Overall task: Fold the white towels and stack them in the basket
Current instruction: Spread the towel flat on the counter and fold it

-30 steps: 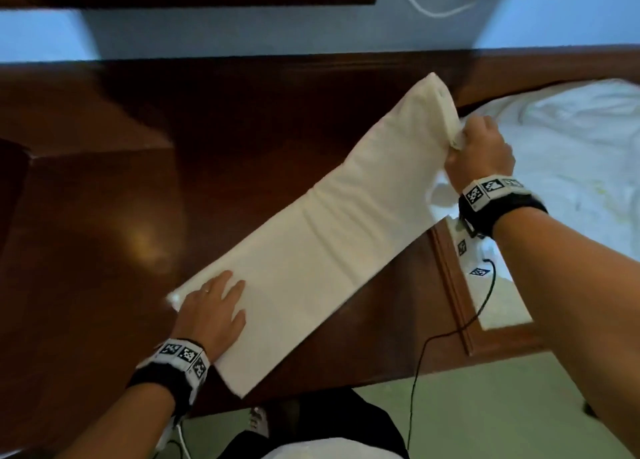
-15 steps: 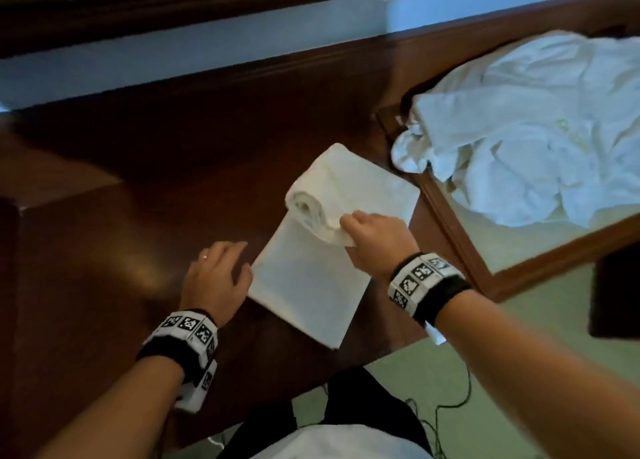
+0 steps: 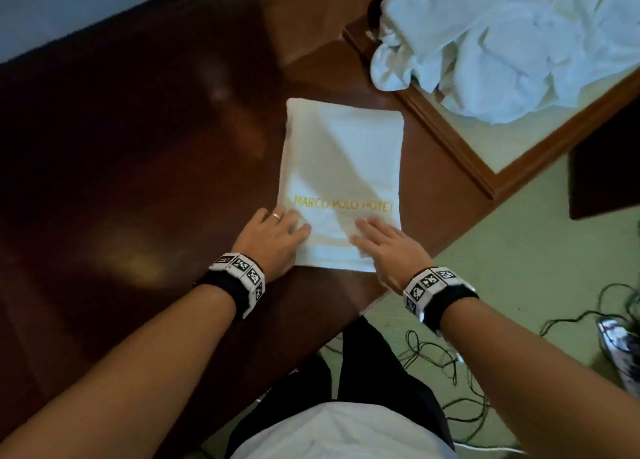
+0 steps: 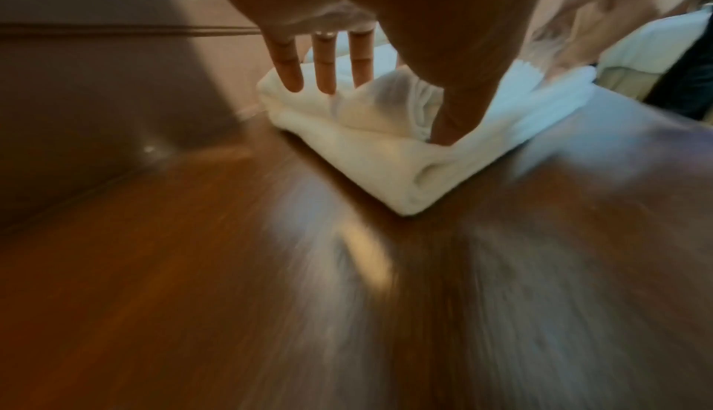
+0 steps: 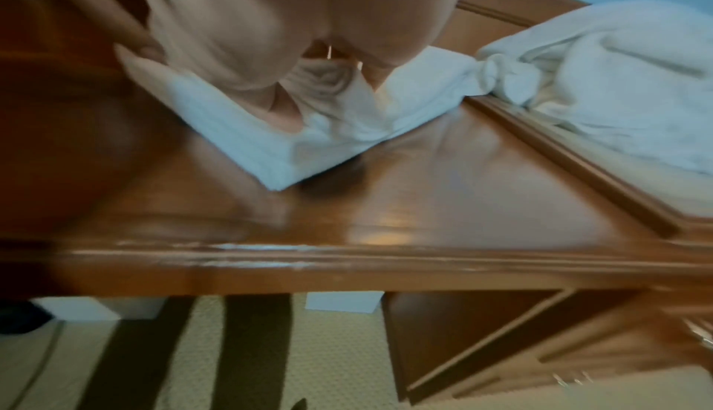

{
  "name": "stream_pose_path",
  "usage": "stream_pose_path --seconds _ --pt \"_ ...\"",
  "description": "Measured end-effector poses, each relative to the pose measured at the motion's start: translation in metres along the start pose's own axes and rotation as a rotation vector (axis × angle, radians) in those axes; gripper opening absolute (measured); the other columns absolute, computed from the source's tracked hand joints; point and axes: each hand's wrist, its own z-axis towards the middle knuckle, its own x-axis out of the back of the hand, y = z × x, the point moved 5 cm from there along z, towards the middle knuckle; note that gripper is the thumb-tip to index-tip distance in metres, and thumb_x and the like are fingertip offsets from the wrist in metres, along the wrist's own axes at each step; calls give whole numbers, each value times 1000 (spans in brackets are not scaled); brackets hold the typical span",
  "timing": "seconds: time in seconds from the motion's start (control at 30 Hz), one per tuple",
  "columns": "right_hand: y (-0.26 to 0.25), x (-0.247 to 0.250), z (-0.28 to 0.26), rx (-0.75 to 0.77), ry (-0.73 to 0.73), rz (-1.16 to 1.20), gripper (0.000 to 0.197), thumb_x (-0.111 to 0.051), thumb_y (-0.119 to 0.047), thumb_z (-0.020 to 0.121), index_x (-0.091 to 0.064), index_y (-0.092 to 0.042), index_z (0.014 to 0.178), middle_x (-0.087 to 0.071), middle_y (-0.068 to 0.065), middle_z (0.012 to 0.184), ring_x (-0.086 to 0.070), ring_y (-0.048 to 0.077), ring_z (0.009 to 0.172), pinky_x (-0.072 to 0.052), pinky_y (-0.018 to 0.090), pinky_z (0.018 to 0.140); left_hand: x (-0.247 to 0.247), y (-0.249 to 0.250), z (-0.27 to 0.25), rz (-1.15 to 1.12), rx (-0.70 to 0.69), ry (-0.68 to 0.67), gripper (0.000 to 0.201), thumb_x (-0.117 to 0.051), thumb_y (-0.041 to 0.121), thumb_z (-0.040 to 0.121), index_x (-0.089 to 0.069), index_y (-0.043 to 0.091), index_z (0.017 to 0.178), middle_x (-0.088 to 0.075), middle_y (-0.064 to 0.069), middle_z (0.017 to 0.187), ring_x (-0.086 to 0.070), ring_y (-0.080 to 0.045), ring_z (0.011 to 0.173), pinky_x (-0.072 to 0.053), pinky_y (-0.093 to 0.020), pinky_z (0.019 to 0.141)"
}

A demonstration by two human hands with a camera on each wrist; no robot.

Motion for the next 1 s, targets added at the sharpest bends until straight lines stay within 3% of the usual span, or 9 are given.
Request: stream_pose_path --seconds 0.13,0.3,0.4,0.5,0.57,0.67,0.77,0.87,1.0 --pt "30 31 -6 -190 204 73 46 -70 8 58 -69 -6 102 -67 18 110 -65 40 103 -57 48 83 17 9 27 -47 -53 177 13 -63 11 67 -64 11 81 -58 -12 83 -55 -32 67 -38 -39 60" --pt "15 53 -13 -197 496 28 33 -53 -7 72 -69 -13 101 -64 6 105 -54 32 97 -43 40 78 39 -8 10 -146 19 406 19 -59 11 66 -65 5 83 -53 -12 77 -50 -32 64 -40 -39 53" --pt "9 26 -22 -143 363 -67 32 -58 -11 76 -69 -17 105 -64 7 110 -56 32 96 -40 41 81 12 -5 -10 -126 -32 263 21 -58 22 74 -64 9 89 -55 -12 85 -53 -33 69 -41 -38 55" --pt "15 5 -28 -206 203 -72 32 -69 -8 71 -68 -14 102 -64 9 112 -60 35 94 -48 42 78 -13 0 -19 -148 -18 115 36 -79 26 71 -64 10 99 -55 -11 96 -55 -33 74 -45 -38 57" --pt "16 14 -25 -230 237 -25 23 -67 -9 69 -66 -10 91 -63 9 100 -58 34 86 -51 42 71 -9 5 -16 -165 4 151 32 -83 14 67 -64 9 91 -54 -12 90 -53 -32 69 -44 -37 55" --pt "18 38 -23 -265 402 72 19 -58 -14 72 -62 -8 89 -58 7 91 -52 30 81 -47 36 68 14 16 -14 -221 69 308 22 -74 -5 66 -62 7 80 -52 -13 81 -51 -32 65 -42 -38 52" --pt "25 35 -34 -275 451 67 17 -58 -12 74 -62 -9 91 -56 7 93 -47 28 82 -44 35 69 13 26 -22 -317 108 381 17 -68 -4 71 -63 6 84 -53 -14 83 -52 -33 69 -44 -38 51" --pt "26 9 -45 -222 288 -67 19 -53 -10 73 -61 -10 91 -55 10 93 -49 31 78 -48 42 64 -18 39 -27 -325 71 189 35 -76 1 70 -56 12 96 -51 -11 90 -52 -32 72 -46 -38 49" --pt "31 4 -39 -264 190 -76 31 -75 -5 60 -59 -11 86 -55 9 87 -53 33 77 -44 40 62 -25 36 -19 -316 78 -4 44 -81 5 63 -55 16 97 -53 -7 89 -56 -31 70 -49 -38 52"
